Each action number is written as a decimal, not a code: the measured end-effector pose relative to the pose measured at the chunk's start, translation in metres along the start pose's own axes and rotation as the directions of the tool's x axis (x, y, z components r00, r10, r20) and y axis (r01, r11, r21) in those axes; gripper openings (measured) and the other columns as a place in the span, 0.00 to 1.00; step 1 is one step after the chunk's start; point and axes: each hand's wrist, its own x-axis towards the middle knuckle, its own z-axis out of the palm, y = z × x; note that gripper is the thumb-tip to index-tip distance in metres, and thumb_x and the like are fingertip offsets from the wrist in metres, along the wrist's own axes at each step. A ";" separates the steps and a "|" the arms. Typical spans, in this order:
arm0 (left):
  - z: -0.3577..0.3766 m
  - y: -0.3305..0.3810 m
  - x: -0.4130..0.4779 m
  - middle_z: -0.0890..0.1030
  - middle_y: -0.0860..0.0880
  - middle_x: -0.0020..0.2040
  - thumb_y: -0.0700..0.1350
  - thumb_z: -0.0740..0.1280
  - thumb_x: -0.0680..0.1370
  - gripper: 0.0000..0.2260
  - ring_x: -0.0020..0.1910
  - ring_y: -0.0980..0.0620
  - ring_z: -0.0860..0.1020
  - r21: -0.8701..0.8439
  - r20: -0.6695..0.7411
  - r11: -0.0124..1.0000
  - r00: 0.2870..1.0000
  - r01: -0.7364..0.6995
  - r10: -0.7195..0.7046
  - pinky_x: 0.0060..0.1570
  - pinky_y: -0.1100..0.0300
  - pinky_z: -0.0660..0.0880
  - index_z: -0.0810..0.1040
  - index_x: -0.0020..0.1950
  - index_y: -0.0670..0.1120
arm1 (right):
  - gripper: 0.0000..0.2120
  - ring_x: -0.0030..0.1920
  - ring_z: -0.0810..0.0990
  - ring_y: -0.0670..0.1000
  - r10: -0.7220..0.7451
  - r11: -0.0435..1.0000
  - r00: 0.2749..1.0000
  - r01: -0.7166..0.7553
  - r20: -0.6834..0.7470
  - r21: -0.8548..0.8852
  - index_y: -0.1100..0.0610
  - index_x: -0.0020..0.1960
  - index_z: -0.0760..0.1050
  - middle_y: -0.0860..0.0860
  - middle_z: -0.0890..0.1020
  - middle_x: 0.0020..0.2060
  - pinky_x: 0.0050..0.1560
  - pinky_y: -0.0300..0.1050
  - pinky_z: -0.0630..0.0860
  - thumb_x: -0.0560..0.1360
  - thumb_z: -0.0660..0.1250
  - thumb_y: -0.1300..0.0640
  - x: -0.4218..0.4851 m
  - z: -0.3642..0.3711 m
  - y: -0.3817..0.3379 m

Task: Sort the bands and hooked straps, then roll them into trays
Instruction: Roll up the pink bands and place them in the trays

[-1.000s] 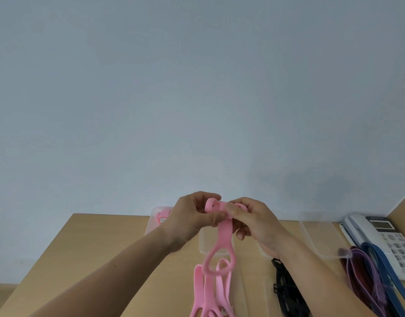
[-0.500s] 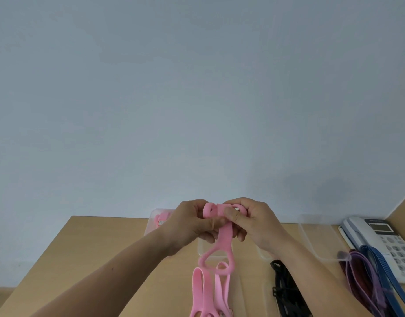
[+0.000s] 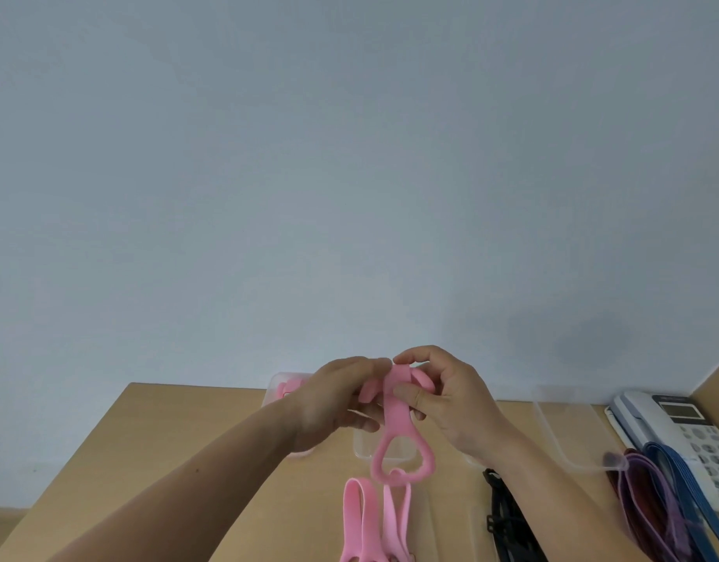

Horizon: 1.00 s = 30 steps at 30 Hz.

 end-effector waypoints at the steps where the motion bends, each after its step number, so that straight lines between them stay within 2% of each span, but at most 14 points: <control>1: 0.000 0.001 0.000 0.83 0.44 0.44 0.55 0.66 0.75 0.10 0.44 0.47 0.81 0.014 -0.009 1.000 1.000 0.000 0.000 0.49 0.53 0.77 0.81 0.39 0.52 | 0.15 0.33 0.80 0.45 0.003 1.000 1.000 -0.003 0.004 0.004 0.42 0.49 0.80 0.46 0.83 0.35 0.37 0.36 0.76 0.73 0.74 0.63 -0.001 0.001 0.000; 2: 0.000 0.001 0.000 0.83 0.44 0.43 0.55 0.66 0.75 0.11 0.42 0.47 0.81 0.029 -0.018 1.000 1.000 -0.004 0.005 0.48 0.53 0.76 0.80 0.34 0.54 | 0.15 0.35 0.82 0.45 0.008 1.000 1.000 -0.008 0.006 0.010 0.43 0.49 0.80 0.47 0.84 0.37 0.38 0.36 0.77 0.73 0.74 0.64 -0.002 0.002 0.000; 4: 0.000 -0.002 0.001 0.83 0.45 0.42 0.53 0.67 0.75 0.11 0.42 0.46 0.81 0.032 -0.031 0.999 0.999 -0.025 0.026 0.48 0.53 0.77 0.79 0.33 0.54 | 0.16 0.39 0.83 0.47 0.018 0.999 1.000 -0.018 -0.004 0.031 0.44 0.49 0.80 0.49 0.84 0.39 0.39 0.35 0.77 0.73 0.74 0.65 -0.003 0.003 0.001; 7: -0.001 -0.004 0.004 0.83 0.47 0.39 0.50 0.69 0.76 0.09 0.41 0.46 0.81 -0.029 -0.025 0.998 0.998 -0.062 0.062 0.46 0.54 0.78 0.79 0.47 0.45 | 0.16 0.44 0.85 0.51 0.036 0.996 0.999 -0.034 -0.027 0.088 0.45 0.51 0.80 0.53 0.85 0.45 0.40 0.36 0.78 0.72 0.74 0.65 -0.003 0.001 0.003; 9: 0.000 -0.003 0.004 0.82 0.50 0.36 0.49 0.69 0.76 0.13 0.40 0.48 0.82 -0.066 -0.014 0.995 0.997 -0.071 0.071 0.45 0.55 0.79 0.77 0.54 0.40 | 0.16 0.45 0.85 0.53 0.063 0.987 0.997 -0.058 -0.033 0.147 0.46 0.55 0.80 0.54 0.85 0.47 0.41 0.40 0.78 0.70 0.76 0.58 -0.002 -0.001 0.003; 11: 0.002 -0.002 0.005 0.82 0.51 0.35 0.47 0.70 0.76 0.16 0.39 0.49 0.82 -0.090 -0.004 0.992 0.997 -0.083 0.083 0.45 0.56 0.79 0.75 0.58 0.39 | 0.20 0.43 0.85 0.53 0.104 0.977 0.994 -0.094 -0.038 0.193 0.48 0.57 0.79 0.53 0.85 0.46 0.41 0.43 0.79 0.67 0.76 0.46 -0.001 -0.003 0.002; 13: 0.003 -0.001 0.005 0.82 0.48 0.36 0.45 0.72 0.74 0.18 0.39 0.48 0.82 -0.112 -0.014 0.989 0.996 -0.092 0.091 0.45 0.56 0.79 0.74 0.60 0.39 | 0.19 0.39 0.84 0.52 0.153 0.969 0.988 -0.145 -0.023 0.199 0.50 0.52 0.81 0.51 0.86 0.43 0.39 0.45 0.79 0.68 0.73 0.39 0.001 -0.004 -0.001; 15: 0.001 -0.002 0.006 0.83 0.44 0.41 0.43 0.73 0.72 0.18 0.41 0.46 0.82 -0.094 -0.050 0.989 0.992 -0.117 0.113 0.46 0.54 0.79 0.75 0.59 0.40 | 0.22 0.35 0.83 0.53 0.201 0.967 0.980 -0.201 0.016 0.156 0.55 0.48 0.81 0.53 0.85 0.39 0.38 0.47 0.78 0.72 0.69 0.36 0.002 -0.003 -0.002; 19: 0.001 -0.007 0.007 0.81 0.43 0.47 0.37 0.74 0.71 0.16 0.41 0.47 0.81 0.045 -0.102 0.985 0.980 -0.168 0.172 0.44 0.56 0.79 0.78 0.57 0.43 | 0.23 0.31 0.81 0.53 0.245 0.964 0.969 -0.242 -0.018 0.112 0.61 0.43 0.77 0.52 0.82 0.31 0.33 0.45 0.77 0.69 0.69 0.39 0.003 -0.001 -0.002; 23: 0.000 -0.010 0.006 0.81 0.44 0.49 0.36 0.75 0.71 0.16 0.42 0.46 0.80 0.068 -0.097 0.981 0.977 -0.182 0.188 0.43 0.56 0.79 0.78 0.57 0.45 | 0.09 0.33 0.83 0.54 0.218 0.972 0.976 -0.214 -0.024 0.097 0.57 0.49 0.81 0.53 0.85 0.36 0.36 0.46 0.81 0.75 0.72 0.52 0.004 0.000 0.000; 27: -0.004 -0.007 0.005 0.82 0.40 0.49 0.36 0.76 0.69 0.20 0.43 0.43 0.83 0.052 -0.100 0.995 0.991 -0.081 0.086 0.48 0.49 0.81 0.75 0.58 0.40 | 0.08 0.36 0.85 0.54 0.181 0.978 0.983 -0.177 -0.026 0.111 0.56 0.51 0.81 0.54 0.86 0.39 0.37 0.44 0.81 0.75 0.73 0.54 0.003 0.001 0.000; 30: -0.008 -0.003 0.001 0.83 0.36 0.49 0.36 0.76 0.71 0.18 0.42 0.41 0.83 -0.006 -0.034 1.000 0.999 0.020 -0.021 0.47 0.50 0.81 0.73 0.57 0.37 | 0.08 0.38 0.86 0.54 0.158 0.981 0.987 -0.156 -0.004 0.112 0.55 0.52 0.81 0.53 0.86 0.41 0.38 0.43 0.81 0.74 0.73 0.54 0.001 0.001 -0.001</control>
